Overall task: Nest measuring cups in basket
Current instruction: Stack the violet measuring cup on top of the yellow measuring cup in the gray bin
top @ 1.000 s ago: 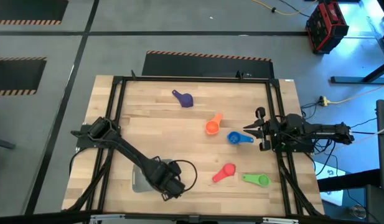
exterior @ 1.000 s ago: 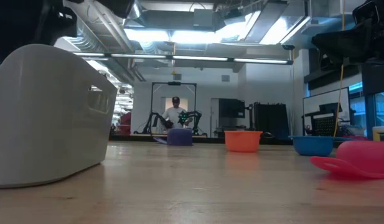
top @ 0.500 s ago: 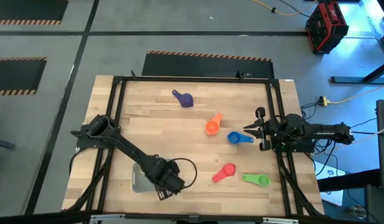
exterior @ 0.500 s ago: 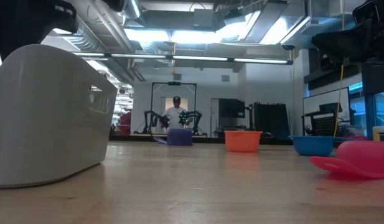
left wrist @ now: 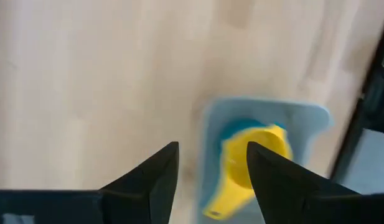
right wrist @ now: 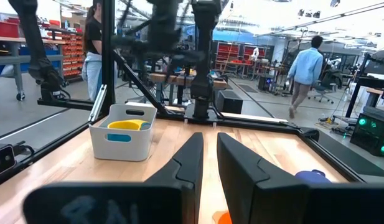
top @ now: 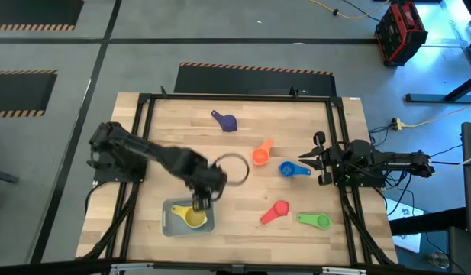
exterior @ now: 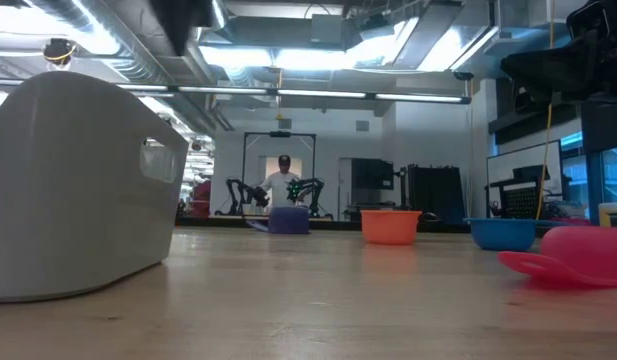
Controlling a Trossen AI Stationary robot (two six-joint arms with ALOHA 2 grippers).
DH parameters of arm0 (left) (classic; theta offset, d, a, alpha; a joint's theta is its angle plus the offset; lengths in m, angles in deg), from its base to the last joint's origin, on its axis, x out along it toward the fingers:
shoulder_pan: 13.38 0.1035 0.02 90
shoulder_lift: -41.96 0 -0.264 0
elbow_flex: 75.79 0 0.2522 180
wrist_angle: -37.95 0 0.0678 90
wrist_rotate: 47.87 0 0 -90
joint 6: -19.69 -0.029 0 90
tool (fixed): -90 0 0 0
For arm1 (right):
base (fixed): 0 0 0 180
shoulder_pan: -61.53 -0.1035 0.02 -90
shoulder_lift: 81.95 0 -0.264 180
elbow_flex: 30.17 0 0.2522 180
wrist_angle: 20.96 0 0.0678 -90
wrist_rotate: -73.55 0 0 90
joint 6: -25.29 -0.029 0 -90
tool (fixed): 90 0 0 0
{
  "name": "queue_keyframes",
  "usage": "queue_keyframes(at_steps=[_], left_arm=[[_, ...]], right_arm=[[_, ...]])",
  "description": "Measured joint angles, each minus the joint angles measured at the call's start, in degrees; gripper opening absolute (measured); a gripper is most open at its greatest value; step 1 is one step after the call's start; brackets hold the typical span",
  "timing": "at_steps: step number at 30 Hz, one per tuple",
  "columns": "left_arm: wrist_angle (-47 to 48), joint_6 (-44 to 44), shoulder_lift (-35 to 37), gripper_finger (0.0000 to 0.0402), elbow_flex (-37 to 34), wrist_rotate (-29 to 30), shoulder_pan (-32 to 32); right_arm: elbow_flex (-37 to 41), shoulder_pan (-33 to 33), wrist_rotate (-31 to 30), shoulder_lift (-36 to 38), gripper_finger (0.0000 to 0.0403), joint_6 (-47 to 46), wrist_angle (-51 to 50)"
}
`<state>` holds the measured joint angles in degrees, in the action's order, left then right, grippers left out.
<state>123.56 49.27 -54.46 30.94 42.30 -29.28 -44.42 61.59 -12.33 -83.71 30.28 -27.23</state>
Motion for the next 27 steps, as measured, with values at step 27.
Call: queue_keyframes(at_steps=[27], left_arm=[[-11.8,-44.3,-1.3,0.0183,0.1,-3.5,47.2]], right_arm=[[0.0,0.0,0.0,0.0,0.0053,0.0,0.0]])
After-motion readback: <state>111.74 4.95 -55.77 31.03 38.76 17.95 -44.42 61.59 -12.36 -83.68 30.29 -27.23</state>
